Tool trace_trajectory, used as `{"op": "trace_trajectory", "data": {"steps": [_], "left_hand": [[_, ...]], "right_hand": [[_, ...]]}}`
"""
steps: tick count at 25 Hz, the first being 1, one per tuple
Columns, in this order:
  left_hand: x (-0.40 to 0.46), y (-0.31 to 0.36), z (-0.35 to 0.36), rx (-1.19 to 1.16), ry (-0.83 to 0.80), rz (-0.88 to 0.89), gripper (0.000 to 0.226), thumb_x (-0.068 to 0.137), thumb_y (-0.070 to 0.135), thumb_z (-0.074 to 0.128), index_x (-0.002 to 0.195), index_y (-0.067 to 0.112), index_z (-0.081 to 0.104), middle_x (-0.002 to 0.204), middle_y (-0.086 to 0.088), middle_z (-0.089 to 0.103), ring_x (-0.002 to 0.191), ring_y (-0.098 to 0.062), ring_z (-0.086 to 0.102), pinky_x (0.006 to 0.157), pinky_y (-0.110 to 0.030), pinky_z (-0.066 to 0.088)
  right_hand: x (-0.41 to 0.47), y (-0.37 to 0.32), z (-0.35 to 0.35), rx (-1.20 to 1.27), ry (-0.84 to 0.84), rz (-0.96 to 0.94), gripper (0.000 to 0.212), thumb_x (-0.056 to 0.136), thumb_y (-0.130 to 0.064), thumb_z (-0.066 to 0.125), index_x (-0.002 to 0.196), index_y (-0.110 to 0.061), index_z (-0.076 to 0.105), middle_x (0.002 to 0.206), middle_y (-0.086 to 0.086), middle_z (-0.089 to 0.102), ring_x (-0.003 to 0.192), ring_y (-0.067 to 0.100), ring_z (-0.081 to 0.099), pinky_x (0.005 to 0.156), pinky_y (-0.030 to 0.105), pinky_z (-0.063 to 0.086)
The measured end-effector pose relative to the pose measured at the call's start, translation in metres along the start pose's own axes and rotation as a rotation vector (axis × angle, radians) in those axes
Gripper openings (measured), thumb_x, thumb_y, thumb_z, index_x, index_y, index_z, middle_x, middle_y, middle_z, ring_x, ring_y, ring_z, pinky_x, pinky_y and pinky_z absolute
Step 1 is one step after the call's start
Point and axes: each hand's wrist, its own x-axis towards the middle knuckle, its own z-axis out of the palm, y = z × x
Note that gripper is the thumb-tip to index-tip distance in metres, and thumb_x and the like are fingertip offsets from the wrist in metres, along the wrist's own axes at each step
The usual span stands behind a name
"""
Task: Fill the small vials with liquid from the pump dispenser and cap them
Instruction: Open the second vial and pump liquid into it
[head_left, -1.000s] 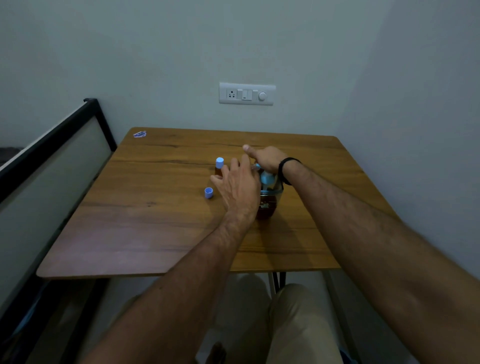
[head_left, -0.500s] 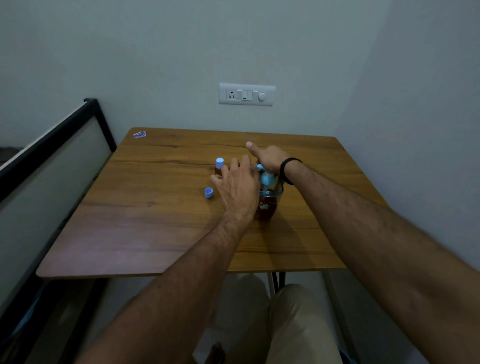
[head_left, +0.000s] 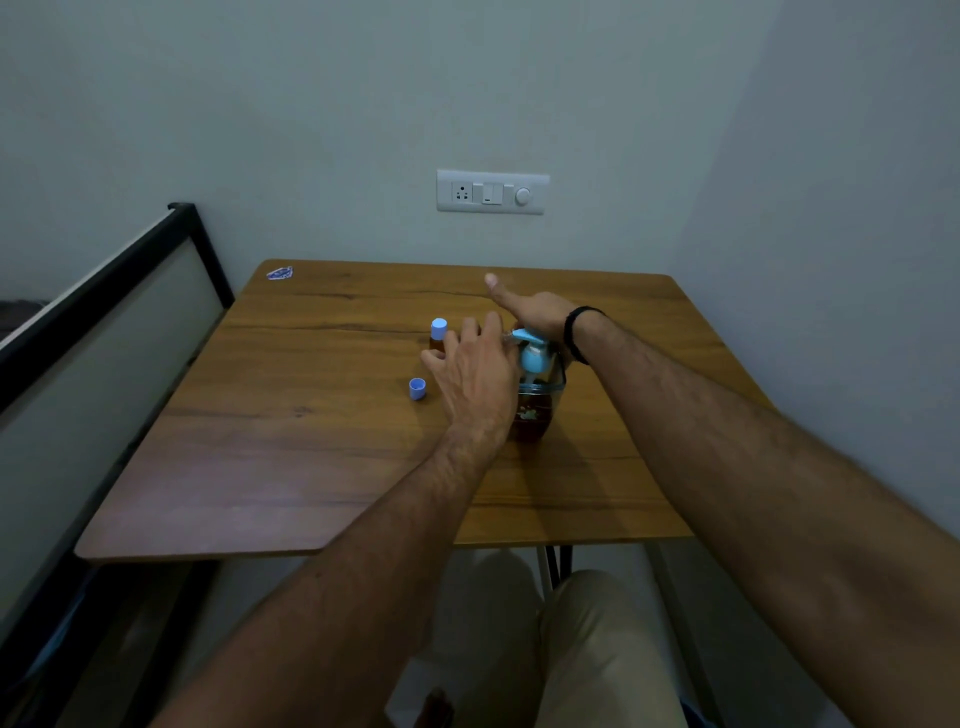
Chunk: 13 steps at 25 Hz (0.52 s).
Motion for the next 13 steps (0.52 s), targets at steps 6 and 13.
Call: {"op": "trace_trajectory", "data": {"steps": [6,13], "left_hand": [[0.0006,-0.0007,0.0023,0.003,0.011,-0.004,0.013,0.100,0.035,0.052,0.106,0.024,0.056,0.097,0.005,0.055,0.093,-0.016,0.050,0.089,-0.042,0.037],[0.0012,-0.0005,-0.0003,-0.007,-0.002,0.003,0.015,0.100,0.037,0.051,0.108,0.025,0.056,0.098,0.005,0.054,0.094,-0.015,0.049,0.091,-0.043,0.037]], "right_hand": [[0.0003,0.0014,0.0093,-0.079,0.132,-0.088,0.084,0.094,-0.078,0.034,0.130,-0.008,0.064,0.134,0.014,0.063,0.100,0.026,0.057,0.084,0.037,0.042],[0.0004,0.0011,0.0086,-0.048,0.102,-0.065,0.090,0.091,-0.082,0.034,0.139,-0.010,0.058,0.140,0.014,0.058,0.109,0.028,0.057,0.088,0.039,0.042]]}}
